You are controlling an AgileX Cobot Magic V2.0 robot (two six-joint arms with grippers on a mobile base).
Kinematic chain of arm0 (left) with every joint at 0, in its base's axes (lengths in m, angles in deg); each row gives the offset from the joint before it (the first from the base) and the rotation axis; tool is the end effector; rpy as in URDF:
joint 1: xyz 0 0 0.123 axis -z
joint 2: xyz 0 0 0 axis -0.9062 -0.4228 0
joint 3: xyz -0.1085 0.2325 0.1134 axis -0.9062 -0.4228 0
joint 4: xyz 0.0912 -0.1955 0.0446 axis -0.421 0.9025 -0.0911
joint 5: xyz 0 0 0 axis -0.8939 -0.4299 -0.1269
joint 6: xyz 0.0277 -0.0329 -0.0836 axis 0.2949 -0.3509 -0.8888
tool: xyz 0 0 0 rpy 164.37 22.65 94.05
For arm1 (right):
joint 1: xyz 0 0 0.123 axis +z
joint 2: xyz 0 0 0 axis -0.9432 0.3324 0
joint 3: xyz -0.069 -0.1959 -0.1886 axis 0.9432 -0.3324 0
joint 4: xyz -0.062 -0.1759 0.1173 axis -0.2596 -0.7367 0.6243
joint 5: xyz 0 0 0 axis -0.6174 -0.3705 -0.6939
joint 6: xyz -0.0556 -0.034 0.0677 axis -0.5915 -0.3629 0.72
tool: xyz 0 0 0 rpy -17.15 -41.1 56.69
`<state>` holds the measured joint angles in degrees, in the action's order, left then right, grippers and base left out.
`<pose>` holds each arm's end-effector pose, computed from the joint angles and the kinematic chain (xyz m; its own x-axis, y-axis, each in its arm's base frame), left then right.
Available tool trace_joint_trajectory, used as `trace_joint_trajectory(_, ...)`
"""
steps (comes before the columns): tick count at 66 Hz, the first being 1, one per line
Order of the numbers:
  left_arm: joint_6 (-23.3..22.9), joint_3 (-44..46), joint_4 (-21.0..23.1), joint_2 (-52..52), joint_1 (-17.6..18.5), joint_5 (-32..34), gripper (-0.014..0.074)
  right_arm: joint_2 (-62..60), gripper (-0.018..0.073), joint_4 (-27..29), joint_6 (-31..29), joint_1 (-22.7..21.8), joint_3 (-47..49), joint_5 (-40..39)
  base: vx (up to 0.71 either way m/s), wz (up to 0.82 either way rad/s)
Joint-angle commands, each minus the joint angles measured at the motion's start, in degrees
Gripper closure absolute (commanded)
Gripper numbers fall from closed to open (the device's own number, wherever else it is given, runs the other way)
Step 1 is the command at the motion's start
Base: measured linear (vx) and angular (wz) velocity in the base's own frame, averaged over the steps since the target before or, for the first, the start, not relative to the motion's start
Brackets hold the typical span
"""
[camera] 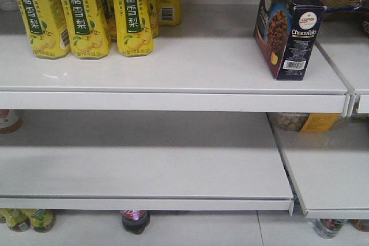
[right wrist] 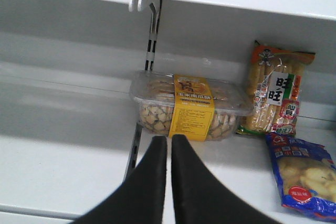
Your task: Left arm holds basket, right arm returns cookies
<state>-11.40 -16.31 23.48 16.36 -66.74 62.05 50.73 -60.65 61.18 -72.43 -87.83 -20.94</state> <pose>0.0316 -0.0022 0.2021 -0.0230 -0.1859 -0.9823 -0.0017 0.9826 -0.1859 0.0335 -0.0007 0.1904 -0.1026 -0.1314 -0.9860 0.0135 0.9910 -0.1334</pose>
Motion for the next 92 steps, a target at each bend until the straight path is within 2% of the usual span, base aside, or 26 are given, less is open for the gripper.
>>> trace_joint_trajectory(1, 1.4, 1.9, -1.2, 1.0, -0.1, 5.4, 0.0599, -2.1, 0.0566, 0.0, -0.6, -1.0, -1.1, 0.2, 0.0, 0.0)
trace_joint_trajectory(18, 1.4, 1.9, -1.2, 1.0, -0.1, 5.4, 0.0599, -2.0, 0.0566, 0.0, 0.5, -1.0, -1.1, 3.3, 0.0, 0.0)
trace_joint_trajectory(35, 1.4, 1.9, -1.2, 1.0, -0.1, 5.4, 0.0599, -2.0, 0.0566, -0.4, 7.8, -1.0, -1.1, 2.2, 0.0, 0.0)
trace_joint_trajectory(42, 1.4, 1.9, -1.2, 1.0, -0.1, 5.4, 0.0599, -2.0, 0.0566, -0.4, 10.1, -1.0, -1.1, -0.8, 0.0, 0.0)
trace_joint_trajectory(50, 1.4, 1.9, -1.2, 1.0, -0.1, 5.4, 0.0599, -2.0, 0.0566, -2.3, 10.1, -1.0, -1.1, -3.6, 0.0, 0.0)
trace_joint_trajectory(92, 1.4, 1.9, -1.2, 1.0, -0.1, 5.4, 0.0599, -1.9, 0.0566, -1.6, 10.2, -1.0, -1.0, -2.9, 0.0, 0.0)
